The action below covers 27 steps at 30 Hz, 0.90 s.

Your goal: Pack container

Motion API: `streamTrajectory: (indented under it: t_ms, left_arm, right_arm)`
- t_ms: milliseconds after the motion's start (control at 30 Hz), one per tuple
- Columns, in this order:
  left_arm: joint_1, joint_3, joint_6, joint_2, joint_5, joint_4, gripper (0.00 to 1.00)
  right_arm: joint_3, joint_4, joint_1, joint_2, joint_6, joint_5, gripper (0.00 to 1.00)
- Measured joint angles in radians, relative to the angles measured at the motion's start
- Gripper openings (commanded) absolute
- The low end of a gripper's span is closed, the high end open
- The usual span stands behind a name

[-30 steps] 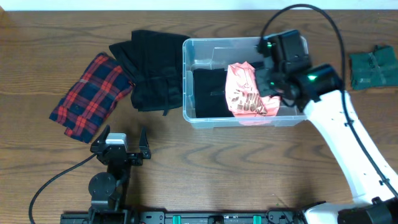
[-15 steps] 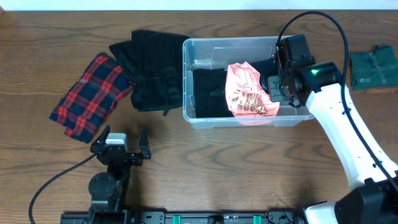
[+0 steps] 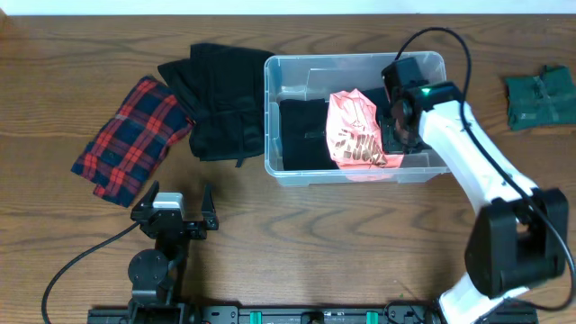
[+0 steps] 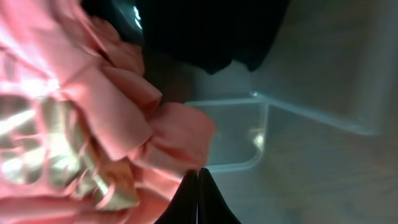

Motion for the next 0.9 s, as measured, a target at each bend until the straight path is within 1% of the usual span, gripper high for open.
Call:
streamTrajectory:
  t_ms: [200, 367, 600, 900]
  left_arm:
    - [0.000, 0.000, 0.000, 0.000, 0.000, 0.000, 0.98]
    - [0.000, 0.000, 0.000, 0.000, 0.000, 0.000, 0.98]
    - [0.000, 0.000, 0.000, 0.000, 0.000, 0.000, 0.98]
    - [0.000, 0.000, 0.000, 0.000, 0.000, 0.000, 0.98]
  right_arm:
    - [0.000, 0.006, 0.000, 0.064, 0.011, -0.012, 0.02]
    - [-0.001, 0.040, 0.000, 0.089, 0.012, -0.071, 0.01]
    - [-0.001, 0.073, 0.000, 0.091, -0.032, -0.220, 0.01]
    - [-0.001, 0.054, 0.000, 0.091, -0.140, -0.267, 0.01]
